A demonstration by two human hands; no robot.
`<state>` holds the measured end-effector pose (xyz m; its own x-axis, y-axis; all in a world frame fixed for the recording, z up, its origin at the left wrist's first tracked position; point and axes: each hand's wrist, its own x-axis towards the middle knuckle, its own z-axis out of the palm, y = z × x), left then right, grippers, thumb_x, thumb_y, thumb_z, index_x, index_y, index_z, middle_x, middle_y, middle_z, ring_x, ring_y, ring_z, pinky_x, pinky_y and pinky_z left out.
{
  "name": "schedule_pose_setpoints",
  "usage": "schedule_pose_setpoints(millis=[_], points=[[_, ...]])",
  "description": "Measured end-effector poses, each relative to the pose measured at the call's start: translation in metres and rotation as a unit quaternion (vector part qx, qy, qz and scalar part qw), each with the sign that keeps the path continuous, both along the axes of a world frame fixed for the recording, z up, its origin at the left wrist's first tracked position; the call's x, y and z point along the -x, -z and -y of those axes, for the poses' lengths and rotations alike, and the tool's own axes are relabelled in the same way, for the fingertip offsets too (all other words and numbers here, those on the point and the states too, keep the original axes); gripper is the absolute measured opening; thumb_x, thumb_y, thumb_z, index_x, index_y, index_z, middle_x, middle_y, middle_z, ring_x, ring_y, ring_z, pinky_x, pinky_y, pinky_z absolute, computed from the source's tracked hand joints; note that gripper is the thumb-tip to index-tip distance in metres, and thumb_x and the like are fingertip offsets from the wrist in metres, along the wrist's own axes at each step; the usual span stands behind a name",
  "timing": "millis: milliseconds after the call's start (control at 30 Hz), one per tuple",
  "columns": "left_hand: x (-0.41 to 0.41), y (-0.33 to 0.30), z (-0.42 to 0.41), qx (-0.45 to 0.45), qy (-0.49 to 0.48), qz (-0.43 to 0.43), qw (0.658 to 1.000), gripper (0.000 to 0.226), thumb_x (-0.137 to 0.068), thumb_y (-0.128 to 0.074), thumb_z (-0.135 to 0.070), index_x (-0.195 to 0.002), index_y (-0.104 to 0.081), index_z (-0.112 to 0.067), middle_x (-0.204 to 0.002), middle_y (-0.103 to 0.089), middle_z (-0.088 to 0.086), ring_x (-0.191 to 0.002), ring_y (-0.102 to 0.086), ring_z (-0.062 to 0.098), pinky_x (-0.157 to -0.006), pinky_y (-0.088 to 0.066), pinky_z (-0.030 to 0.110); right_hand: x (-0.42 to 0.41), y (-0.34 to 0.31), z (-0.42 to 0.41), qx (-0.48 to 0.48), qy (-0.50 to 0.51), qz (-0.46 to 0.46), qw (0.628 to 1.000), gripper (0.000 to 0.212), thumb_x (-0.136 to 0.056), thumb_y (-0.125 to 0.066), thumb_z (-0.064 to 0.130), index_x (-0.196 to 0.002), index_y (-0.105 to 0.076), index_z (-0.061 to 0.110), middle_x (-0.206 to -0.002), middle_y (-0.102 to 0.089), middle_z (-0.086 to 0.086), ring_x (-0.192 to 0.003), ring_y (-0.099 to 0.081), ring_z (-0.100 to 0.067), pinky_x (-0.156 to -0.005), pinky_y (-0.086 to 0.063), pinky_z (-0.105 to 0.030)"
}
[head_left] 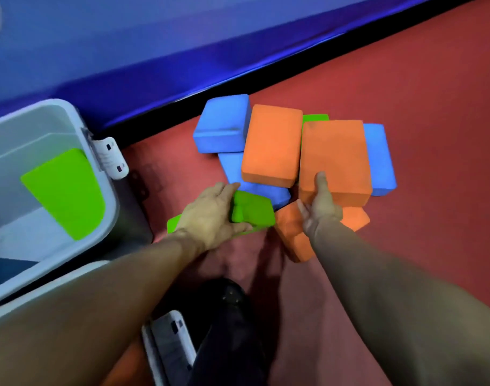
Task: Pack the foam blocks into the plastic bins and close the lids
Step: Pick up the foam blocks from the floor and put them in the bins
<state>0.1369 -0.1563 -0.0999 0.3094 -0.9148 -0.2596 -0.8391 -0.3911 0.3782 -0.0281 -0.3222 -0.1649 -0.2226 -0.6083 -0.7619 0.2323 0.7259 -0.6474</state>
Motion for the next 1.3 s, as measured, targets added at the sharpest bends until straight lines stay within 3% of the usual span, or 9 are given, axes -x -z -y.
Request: schedule_pose_setpoints(millis=[100, 200, 367, 600, 733, 800, 1033, 1167, 1300], points=[[-0.003, -0.048, -0.01, 0.043, -0.064, -0.025, 0.997, 0.094, -0.076, -0.075, -0.063, -0.151, -0.035, -0.024, -0.137, -0.046, -0.002, -0.127, -0.053, 0.025, -0.101, -0.047, 0.047, 0.001, -0.037, -0.026, 0.031, -0.004, -0.066, 0.997, 0.091, -0.061, -0.085, 0.067, -0.112, -0.034, 0.012, -0.116, -0.058, -0.009, -0.091, -0.067, -0.026, -0.082, -0.061, -0.046], [-0.004, -0.101, -0.027, 0.1, -0.113, -0.036, 0.988, 0.084, -0.077, -0.077, -0.059, -0.144, -0.043, -0.023, -0.133, -0.048, 0.0, -0.122, -0.055, 0.026, -0.102, -0.046, 0.044, -0.005, -0.08, -0.052, 0.08, -0.115, -0.053, 0.989, 0.139, -0.019, -0.067, 0.097, -0.122, -0.042, 0.008, -0.114, -0.056, -0.007, -0.099, -0.067, -0.026, -0.084, -0.06, -0.042], [-0.035, -0.18, -0.09, 0.217, -0.261, -0.07, 0.938, 0.074, -0.076, -0.082, -0.052, -0.132, -0.053, -0.015, -0.125, -0.058, 0.005, -0.115, -0.057, 0.019, -0.101, -0.045, 0.033, -0.017, -0.134, -0.076, 0.161, -0.09, -0.125, 0.975, 0.147, -0.021, -0.066, 0.101, -0.13, -0.04, 0.006, -0.127, -0.051, -0.013, -0.107, -0.064, -0.035, -0.082, -0.061, -0.052], [-0.129, -0.239, -0.235, 0.369, -0.489, -0.155, 0.775, 0.054, -0.064, -0.084, -0.059, -0.099, -0.057, -0.027, -0.097, -0.071, -0.002, -0.089, -0.072, 0.019, -0.084, -0.06, 0.048, -0.112, -0.166, -0.124, 0.296, -0.233, -0.107, 0.92, 0.116, -0.031, -0.08, 0.091, -0.115, -0.032, 0.027, -0.12, -0.06, -0.007, -0.108, -0.066, -0.03, -0.086, -0.059, -0.052], [-0.205, -0.218, -0.324, 0.385, -0.582, -0.1, 0.709, 0.091, -0.048, -0.078, -0.085, -0.109, -0.061, -0.02, -0.099, -0.072, 0.003, -0.09, -0.073, 0.024, -0.08, -0.061, 0.05, -0.156, -0.25, -0.215, 0.347, -0.317, -0.115, 0.875, 0.099, -0.056, -0.092, 0.063, -0.124, -0.037, 0.015, -0.128, -0.053, -0.01, -0.112, -0.059, -0.026, -0.097, -0.05, -0.042], [-0.237, -0.198, -0.361, 0.378, -0.599, -0.07, 0.702, 0.095, -0.048, -0.076, -0.087, -0.109, -0.063, -0.015, -0.1, -0.071, 0.01, -0.092, -0.072, 0.032, -0.08, -0.06, 0.051, -0.176, -0.259, -0.24, 0.366, -0.369, -0.134, 0.844, 0.093, -0.065, -0.093, 0.047, -0.13, -0.04, 0.005, -0.131, -0.052, -0.015, -0.115, -0.055, -0.028, -0.098, -0.044, -0.038], [-0.269, -0.169, -0.403, 0.353, -0.642, -0.069, 0.677, 0.094, -0.055, -0.077, -0.079, -0.115, -0.059, -0.009, -0.111, -0.065, 0.013, -0.104, -0.066, 0.028, -0.093, -0.055, 0.05, -0.238, -0.258, -0.297, 0.442, -0.519, -0.211, 0.701, 0.095, -0.06, -0.092, 0.052, -0.131, -0.045, 0.011, -0.134, -0.051, -0.012, -0.125, -0.049, -0.035, -0.105, -0.04, -0.043], [-0.268, -0.168, -0.402, 0.304, -0.645, -0.097, 0.694, 0.084, -0.077, -0.086, -0.041, -0.136, -0.042, 0.001, -0.137, -0.043, 0.023, -0.131, -0.044, 0.038, -0.112, -0.038, 0.047, -0.272, -0.252, -0.322, 0.429, -0.564, -0.223, 0.669, 0.095, -0.062, -0.091, 0.055, -0.132, -0.042, 0.014, -0.137, -0.049, -0.008, -0.128, -0.046, -0.033, -0.106, -0.039, -0.044], [-0.277, -0.145, -0.413, 0.226, -0.665, -0.09, 0.706, 0.108, -0.079, -0.083, -0.044, -0.155, -0.018, -0.002, -0.155, -0.023, 0.025, -0.144, -0.028, 0.04, -0.118, -0.025, 0.046, -0.309, -0.241, -0.344, 0.412, -0.575, -0.239, 0.665, 0.095, -0.062, -0.09, 0.058, -0.132, -0.042, 0.015, -0.138, -0.048, -0.008, -0.131, -0.045, -0.033, -0.105, -0.04, -0.044]])
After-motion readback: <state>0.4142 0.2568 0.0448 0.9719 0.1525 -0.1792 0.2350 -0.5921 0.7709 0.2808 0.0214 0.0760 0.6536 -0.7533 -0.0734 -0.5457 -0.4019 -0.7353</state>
